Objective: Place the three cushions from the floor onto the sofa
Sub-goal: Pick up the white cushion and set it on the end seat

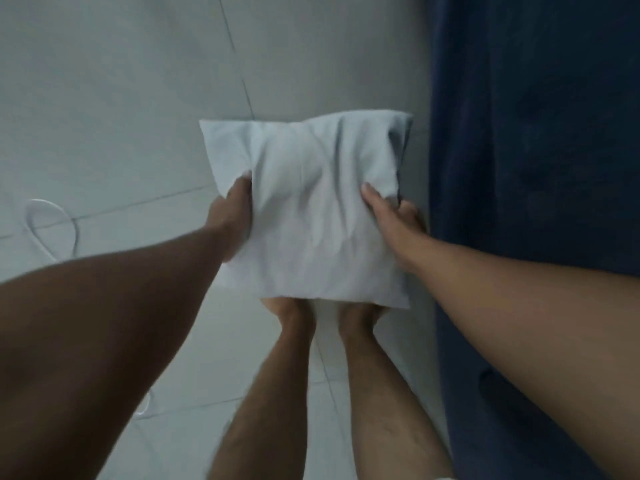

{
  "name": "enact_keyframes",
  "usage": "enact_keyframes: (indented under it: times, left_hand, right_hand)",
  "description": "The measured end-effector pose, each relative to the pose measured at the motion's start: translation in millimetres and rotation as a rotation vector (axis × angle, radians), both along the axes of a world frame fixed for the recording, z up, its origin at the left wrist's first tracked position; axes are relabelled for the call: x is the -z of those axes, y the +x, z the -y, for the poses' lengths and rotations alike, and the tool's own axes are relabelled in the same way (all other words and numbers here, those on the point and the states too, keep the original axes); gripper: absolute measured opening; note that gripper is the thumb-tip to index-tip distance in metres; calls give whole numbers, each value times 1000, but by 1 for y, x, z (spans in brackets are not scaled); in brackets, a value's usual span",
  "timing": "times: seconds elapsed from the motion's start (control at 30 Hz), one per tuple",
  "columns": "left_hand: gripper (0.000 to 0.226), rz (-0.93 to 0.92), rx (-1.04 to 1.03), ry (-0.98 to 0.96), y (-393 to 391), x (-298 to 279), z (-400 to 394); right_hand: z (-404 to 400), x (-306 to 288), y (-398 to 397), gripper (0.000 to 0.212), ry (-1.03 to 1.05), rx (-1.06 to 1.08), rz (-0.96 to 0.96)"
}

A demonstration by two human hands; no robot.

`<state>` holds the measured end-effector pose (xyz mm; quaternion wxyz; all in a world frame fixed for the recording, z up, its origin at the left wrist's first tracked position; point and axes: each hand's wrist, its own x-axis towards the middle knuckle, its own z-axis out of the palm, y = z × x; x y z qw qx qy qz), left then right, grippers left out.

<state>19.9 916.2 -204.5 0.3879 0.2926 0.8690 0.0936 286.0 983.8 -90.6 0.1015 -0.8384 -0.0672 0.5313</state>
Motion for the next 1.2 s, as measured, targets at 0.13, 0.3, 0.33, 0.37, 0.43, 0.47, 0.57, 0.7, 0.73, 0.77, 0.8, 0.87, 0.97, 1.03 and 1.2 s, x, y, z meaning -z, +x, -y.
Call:
enact_keyframes:
  times: [0.13,0.3,0.33,0.37,0.43,0.47,0.57,0.7,0.73,0.77,0.8,0.87,0.97,1.03,1.2]
  left_hand:
    - [75,217,-60,-173,18,-171,-159]
    - [65,214,-74,-148,0,-275,-188]
    - [61,222,-79,-127,0,-295,-195]
    - [59,218,-80,-93,-3,-318,-207]
    - [57,243,-68,-40,-6,-360,-227]
    - [56,253,-50,-21,-5,-379,-233]
    - [55,276,-1,43,-6,-433,-245]
    - [62,272,-36,53,-1,-502,-246]
    - [62,284,-27,50,4,-518,-246]
    - [60,296,-6,42,10,-532,-247]
    - [58,305,36,40,17,-549,-250]
    - [56,306,121,38,33,-577,-258]
    - [58,321,225,50,59,-620,-272]
    - [58,325,289,86,77,-647,-281]
    - [55,353,458,163,132,-712,-295]
  right_hand:
    - [-34,-66,-14,75,96,-7,-62]
    - [-80,-152,-26,69,193,-35,-44]
    - [-89,-167,-28,71,204,-38,-38]
    - [-100,-189,-29,74,220,-44,-31]
    - [-117,-228,-29,75,247,-42,-20]
    - [-124,-247,-29,75,256,-35,-12]
    - [-136,-298,-30,82,285,-9,2]
    - [-130,-365,-28,87,310,25,45]
    - [-127,-381,-26,85,315,44,56]
    - [-125,-399,-23,81,310,71,70]
    - [-124,-414,-18,76,308,102,83]
    - [-125,-441,-4,69,311,148,99]
    - [-126,-486,26,66,349,202,112]
    - [-128,-515,46,62,377,210,120]
    - [-113,-577,92,54,453,302,131]
